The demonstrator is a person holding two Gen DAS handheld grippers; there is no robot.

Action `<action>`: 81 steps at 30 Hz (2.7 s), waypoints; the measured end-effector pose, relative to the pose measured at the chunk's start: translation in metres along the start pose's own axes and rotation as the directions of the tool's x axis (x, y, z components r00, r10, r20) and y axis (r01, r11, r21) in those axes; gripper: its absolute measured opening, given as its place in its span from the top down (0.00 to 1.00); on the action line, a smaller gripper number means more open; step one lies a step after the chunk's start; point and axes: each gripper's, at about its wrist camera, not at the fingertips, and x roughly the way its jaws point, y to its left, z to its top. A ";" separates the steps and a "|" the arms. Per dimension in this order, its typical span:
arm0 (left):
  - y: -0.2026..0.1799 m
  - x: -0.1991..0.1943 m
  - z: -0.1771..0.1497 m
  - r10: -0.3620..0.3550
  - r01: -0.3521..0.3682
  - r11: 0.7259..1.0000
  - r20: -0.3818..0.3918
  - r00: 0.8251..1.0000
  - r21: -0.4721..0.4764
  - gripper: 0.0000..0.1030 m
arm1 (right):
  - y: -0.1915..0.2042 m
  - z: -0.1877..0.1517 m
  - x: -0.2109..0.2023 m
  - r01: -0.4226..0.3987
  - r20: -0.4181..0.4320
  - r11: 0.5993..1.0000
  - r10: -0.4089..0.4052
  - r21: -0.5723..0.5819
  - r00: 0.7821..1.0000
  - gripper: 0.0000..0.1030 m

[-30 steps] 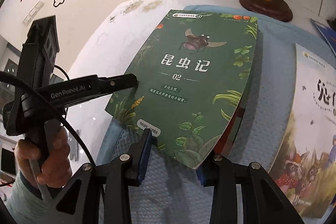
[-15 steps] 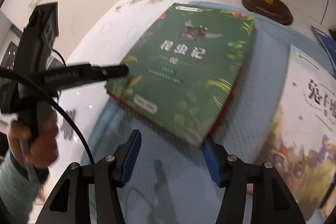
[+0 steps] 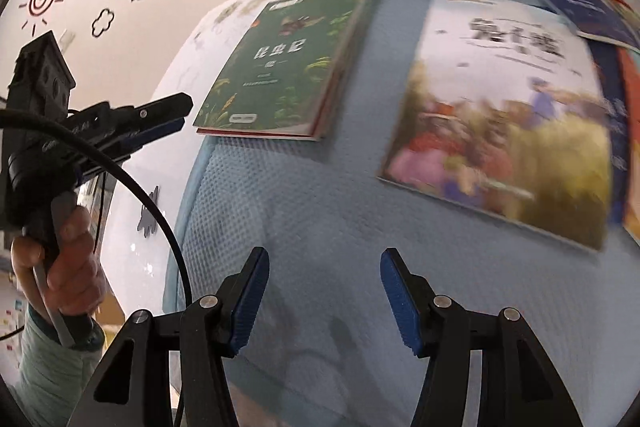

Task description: Organize books

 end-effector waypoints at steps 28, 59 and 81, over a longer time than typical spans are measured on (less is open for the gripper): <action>-0.369 0.087 -0.075 -0.005 0.005 0.986 -0.002 1.000 0.167 0.35 | -0.343 -0.068 -0.232 0.032 0.143 0.972 -0.066 0.233 0.988 0.24; -0.382 0.261 0.034 -0.063 0.104 0.958 -0.156 0.986 0.267 0.40 | -0.433 0.087 -0.147 0.097 0.084 0.958 -0.124 0.269 0.989 0.41; -0.410 0.188 -0.159 -0.021 0.116 0.950 -0.311 0.950 0.290 0.40 | -0.396 -0.075 -0.207 0.033 0.029 0.973 -0.041 0.230 0.999 0.42</action>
